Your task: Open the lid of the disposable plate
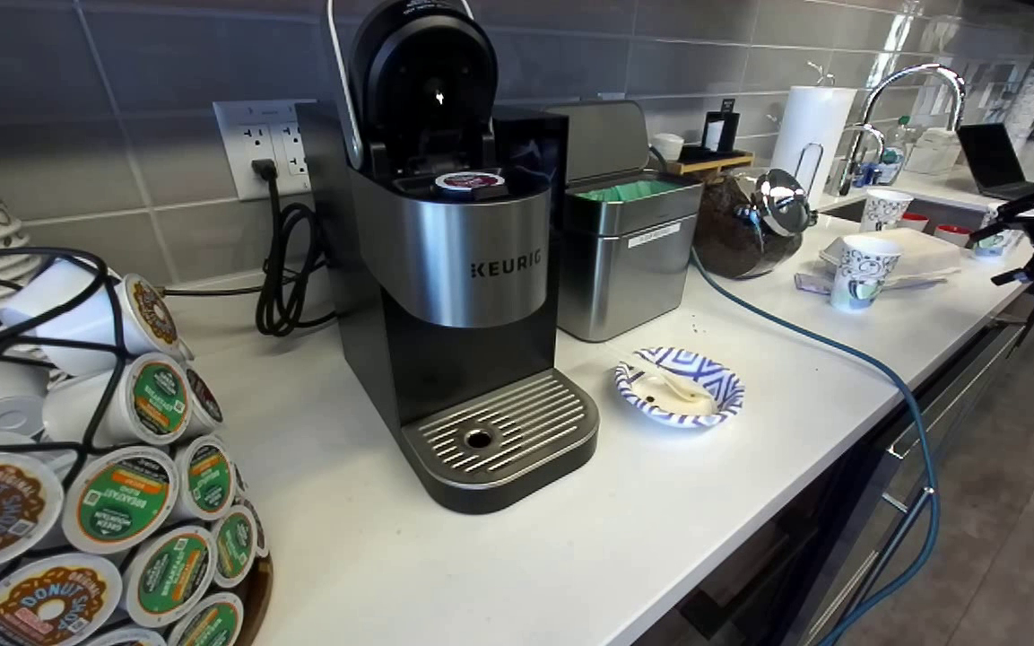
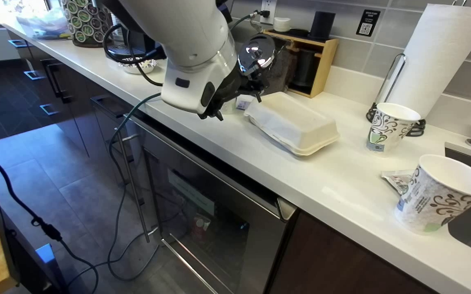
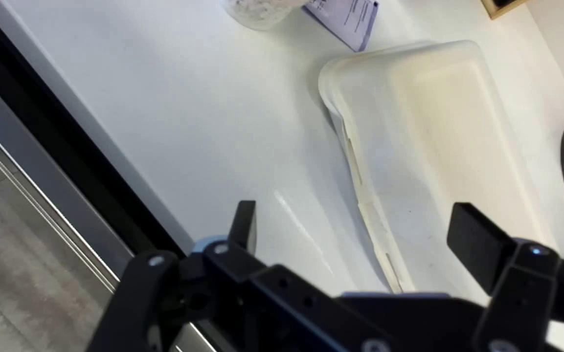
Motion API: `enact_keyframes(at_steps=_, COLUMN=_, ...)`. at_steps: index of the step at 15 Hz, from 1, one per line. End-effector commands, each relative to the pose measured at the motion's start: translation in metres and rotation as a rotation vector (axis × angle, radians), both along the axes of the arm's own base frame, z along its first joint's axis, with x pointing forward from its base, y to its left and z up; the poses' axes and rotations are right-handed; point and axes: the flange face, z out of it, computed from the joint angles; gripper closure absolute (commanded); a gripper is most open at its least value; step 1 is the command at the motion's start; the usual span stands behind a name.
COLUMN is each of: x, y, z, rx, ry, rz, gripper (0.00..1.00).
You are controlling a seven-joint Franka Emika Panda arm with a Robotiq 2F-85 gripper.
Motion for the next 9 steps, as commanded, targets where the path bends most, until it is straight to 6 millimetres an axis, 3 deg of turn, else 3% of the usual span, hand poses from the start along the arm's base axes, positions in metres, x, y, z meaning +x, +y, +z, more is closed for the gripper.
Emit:
enact_keyframes(at_steps=1, x=0.001, y=0.0, z=0.001, rx=0.0, ry=0.001, rz=0.001, gripper=0.0)
enact_keyframes(at_steps=3, x=0.0, y=0.0, z=0.001, rx=-0.001, ry=0.001, rz=0.001, gripper=0.0)
enact_keyframes(at_steps=9, x=0.022, y=0.02, z=-0.007, rx=-0.094, ry=-0.126, rz=-0.325, gripper=0.0)
